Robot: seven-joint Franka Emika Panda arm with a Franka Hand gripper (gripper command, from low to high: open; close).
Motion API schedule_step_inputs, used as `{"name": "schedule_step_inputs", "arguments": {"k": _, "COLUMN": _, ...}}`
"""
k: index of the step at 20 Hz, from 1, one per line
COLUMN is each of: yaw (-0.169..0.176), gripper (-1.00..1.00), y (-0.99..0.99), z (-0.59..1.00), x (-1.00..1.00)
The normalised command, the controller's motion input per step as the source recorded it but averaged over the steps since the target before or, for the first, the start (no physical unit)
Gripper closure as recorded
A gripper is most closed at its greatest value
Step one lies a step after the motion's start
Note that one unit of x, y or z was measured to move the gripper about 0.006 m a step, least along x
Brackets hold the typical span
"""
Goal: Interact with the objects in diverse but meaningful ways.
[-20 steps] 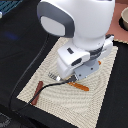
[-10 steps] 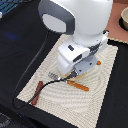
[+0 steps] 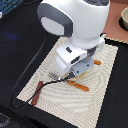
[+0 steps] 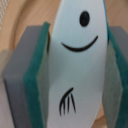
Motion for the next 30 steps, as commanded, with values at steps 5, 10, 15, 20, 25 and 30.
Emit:
{"name": "schedule_step_inputs", "arguments": {"k": 5, "yaw": 0.032, "gripper": -1.0, "y": 0.04, "z": -0.13, "x": -0.4}}
{"name": "schedule_step_inputs", "arguments": {"k": 10, "yaw": 0.038, "gripper": -1.0, "y": 0.05, "z": -0.05, "x": -0.4}}
{"name": "schedule_step_inputs", "arguments": {"k": 15, "yaw": 0.027, "gripper": -1.0, "y": 0.13, "z": 0.71, "x": -0.4}}
{"name": "schedule_step_inputs", "arguments": {"k": 20, "yaw": 0.009, "gripper": -1.0, "y": 0.04, "z": 0.97, "x": -0.47}}
{"name": "schedule_step_inputs", "arguments": {"k": 25, "yaw": -0.011, "gripper": -1.0, "y": -0.41, "z": 0.41, "x": -0.6}}
{"name": "schedule_step_inputs", "arguments": {"k": 30, "yaw": -0.044, "gripper": -1.0, "y": -0.53, "z": 0.01, "x": -0.64}}
